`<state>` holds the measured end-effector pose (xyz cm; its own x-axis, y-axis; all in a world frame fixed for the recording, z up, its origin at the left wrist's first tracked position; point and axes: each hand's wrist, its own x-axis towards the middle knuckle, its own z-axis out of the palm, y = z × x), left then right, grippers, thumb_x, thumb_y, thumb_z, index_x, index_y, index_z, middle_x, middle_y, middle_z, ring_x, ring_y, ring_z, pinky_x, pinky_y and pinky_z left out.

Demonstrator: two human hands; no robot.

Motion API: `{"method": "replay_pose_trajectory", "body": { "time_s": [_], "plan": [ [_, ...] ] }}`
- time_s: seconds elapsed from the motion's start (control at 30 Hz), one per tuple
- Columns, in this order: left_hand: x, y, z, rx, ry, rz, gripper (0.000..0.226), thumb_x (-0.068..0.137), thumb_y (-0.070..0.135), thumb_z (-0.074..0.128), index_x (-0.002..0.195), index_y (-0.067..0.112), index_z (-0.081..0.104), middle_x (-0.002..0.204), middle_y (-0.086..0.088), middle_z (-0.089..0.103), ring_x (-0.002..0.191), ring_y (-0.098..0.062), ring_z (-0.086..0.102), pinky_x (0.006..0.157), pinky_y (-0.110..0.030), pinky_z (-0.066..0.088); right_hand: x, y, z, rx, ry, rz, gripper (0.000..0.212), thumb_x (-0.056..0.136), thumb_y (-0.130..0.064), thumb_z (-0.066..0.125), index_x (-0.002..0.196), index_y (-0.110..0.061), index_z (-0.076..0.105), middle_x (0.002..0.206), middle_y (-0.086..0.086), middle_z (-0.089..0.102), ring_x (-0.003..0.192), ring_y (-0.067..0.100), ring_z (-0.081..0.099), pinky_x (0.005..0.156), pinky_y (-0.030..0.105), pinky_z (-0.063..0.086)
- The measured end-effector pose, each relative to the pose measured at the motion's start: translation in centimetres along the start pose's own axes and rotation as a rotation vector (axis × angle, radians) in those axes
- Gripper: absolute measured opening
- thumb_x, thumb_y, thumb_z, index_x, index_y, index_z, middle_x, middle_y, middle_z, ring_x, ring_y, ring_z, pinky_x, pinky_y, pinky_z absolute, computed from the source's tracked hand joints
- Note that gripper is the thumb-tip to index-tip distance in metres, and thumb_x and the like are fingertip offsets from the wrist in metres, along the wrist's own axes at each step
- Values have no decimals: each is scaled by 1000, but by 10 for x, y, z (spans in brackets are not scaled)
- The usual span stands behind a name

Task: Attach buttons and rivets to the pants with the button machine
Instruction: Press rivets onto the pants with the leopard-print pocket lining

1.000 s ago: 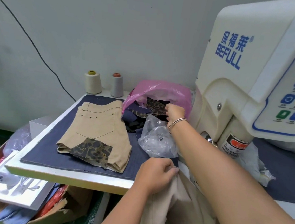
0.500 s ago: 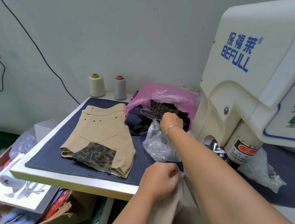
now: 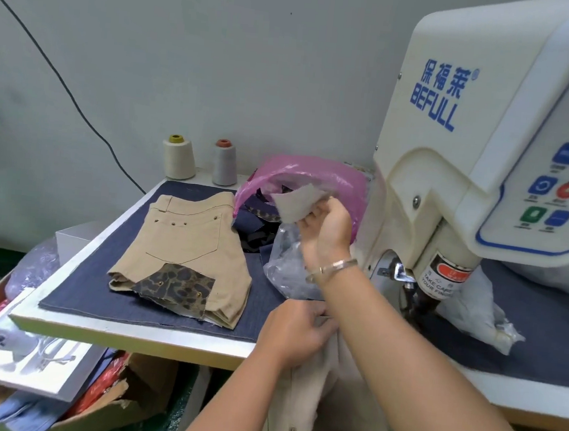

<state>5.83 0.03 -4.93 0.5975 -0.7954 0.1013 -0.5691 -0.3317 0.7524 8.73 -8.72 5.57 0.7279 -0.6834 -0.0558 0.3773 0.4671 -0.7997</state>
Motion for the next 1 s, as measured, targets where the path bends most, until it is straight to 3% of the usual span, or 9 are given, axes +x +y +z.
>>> {"method": "replay_pose_trajectory", "body": {
  "time_s": [0.1,0.23,0.4,0.5,0.6,0.7,0.77,0.9,1.0],
  "plan": [
    [2,2,-3,-31,-21,-56,30,83,34,52,55,25,47,54,7,49,54,-7,44,50,-26,32,-63,-5,-20,-78,-271,-20,45,86,8,30,62,-14,60,69,-1,60,72,13,56,73,22,45],
    [2,-1,-14,-144,-67,13,22,87,17,65,67,27,61,68,11,62,65,-3,52,62,-24,43,-116,-10,-81,-377,-276,7,44,79,18,25,64,-8,58,69,10,59,69,21,55,61,27,45],
    [5,9,-31,-436,-324,-84,25,91,11,60,66,12,59,71,2,58,67,-7,52,68,-19,42,-150,-27,-144,-750,-300,179,46,98,-34,39,64,-13,64,69,4,65,69,16,60,65,22,44],
    [5,15,-42,-389,-475,-112,30,96,26,54,70,15,63,78,8,64,77,-3,59,83,-22,42,-154,-26,-159,-1173,-316,22,23,85,-33,66,70,-18,57,65,1,60,62,5,59,62,21,46],
    [8,17,-47,-349,-558,-242,57,95,59,38,91,11,69,95,2,72,92,-9,65,96,-29,42,-157,-22,-157,-1212,-398,-5,10,91,-15,58,91,-23,55,82,5,65,67,10,69,70,24,54],
    [8,27,-54,-369,-676,-310,70,78,82,34,74,17,60,68,5,59,62,-8,57,72,-23,42,-160,-16,-153,-1236,-554,-12,34,94,-16,50,107,-47,46,90,-4,64,69,6,70,74,19,52],
    [5,33,-56,-267,-693,-264,64,73,85,40,68,23,59,67,11,55,64,-3,54,74,-24,38,-161,-13,-154,-1277,-625,-59,38,95,-20,48,110,-54,41,94,-9,63,73,5,68,75,18,52],
    [0,34,-55,-27,-681,-87,44,83,49,65,87,6,66,81,-5,59,77,-21,53,80,-37,43,-161,-7,-160,-1296,-597,-111,57,92,-24,51,125,-62,25,91,-2,65,79,14,63,79,38,54],
    [-8,40,-63,-63,-670,-42,11,94,19,61,96,13,70,96,-3,73,90,-19,67,90,-30,51,-162,-5,-168,-1054,-453,-4,74,90,-20,58,128,-66,14,95,-2,70,80,13,68,76,26,55]
  ]
}}
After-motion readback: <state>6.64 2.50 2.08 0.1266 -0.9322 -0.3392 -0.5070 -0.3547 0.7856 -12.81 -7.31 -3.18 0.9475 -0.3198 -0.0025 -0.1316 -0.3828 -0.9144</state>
